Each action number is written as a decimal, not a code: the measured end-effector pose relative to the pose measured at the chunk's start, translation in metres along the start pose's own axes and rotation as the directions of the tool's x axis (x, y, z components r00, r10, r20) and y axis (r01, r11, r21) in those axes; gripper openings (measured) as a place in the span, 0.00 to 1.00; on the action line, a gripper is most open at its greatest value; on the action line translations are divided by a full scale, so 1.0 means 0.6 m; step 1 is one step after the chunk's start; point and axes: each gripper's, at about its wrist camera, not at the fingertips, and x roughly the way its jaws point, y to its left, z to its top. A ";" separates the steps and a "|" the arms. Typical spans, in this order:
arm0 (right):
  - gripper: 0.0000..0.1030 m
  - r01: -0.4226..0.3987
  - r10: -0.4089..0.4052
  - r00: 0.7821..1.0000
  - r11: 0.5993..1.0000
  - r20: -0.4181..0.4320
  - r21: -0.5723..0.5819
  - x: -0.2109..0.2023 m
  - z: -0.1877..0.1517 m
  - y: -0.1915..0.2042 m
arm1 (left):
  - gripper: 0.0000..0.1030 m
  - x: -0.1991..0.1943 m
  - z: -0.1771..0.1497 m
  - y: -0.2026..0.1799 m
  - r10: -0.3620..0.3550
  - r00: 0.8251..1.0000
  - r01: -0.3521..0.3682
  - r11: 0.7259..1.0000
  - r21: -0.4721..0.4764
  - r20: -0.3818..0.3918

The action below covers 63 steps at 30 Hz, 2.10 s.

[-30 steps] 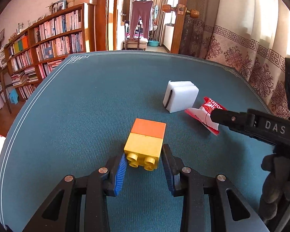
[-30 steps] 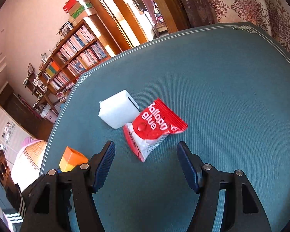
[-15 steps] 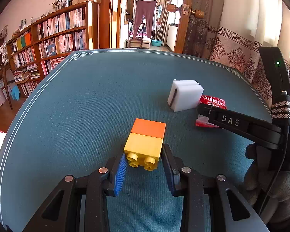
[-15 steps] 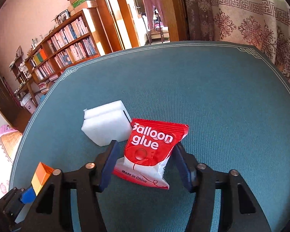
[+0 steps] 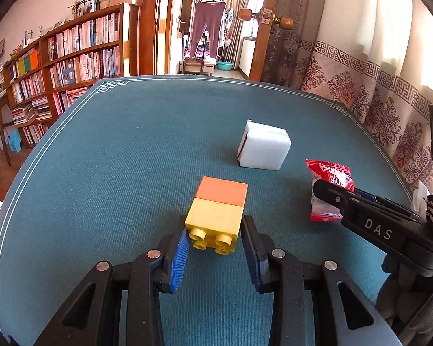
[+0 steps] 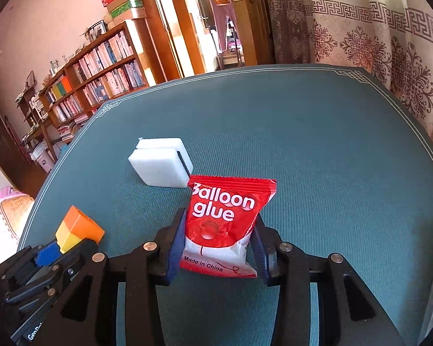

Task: Organize objects
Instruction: 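Grasp the red Balloon glue packet with the right gripper while left holds the block, then carry the glue packet with the right gripper into the tub and release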

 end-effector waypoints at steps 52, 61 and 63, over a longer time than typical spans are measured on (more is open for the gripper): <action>0.42 0.370 -0.423 0.897 0.877 0.127 0.307 -0.394 -0.159 -0.365 | 0.36 -0.050 -0.052 -0.194 -0.155 0.987 0.163 0.955 0.248 -0.053; 0.42 0.298 -0.338 0.935 0.912 0.106 0.284 -0.368 -0.187 -0.344 | 0.36 -0.059 -0.053 -0.229 -0.179 0.982 0.189 0.943 0.274 -0.061; 0.42 0.293 -0.334 0.937 0.909 0.099 0.296 -0.362 -0.195 -0.347 | 0.36 -0.064 -0.054 -0.235 -0.184 0.981 0.193 0.940 0.282 -0.060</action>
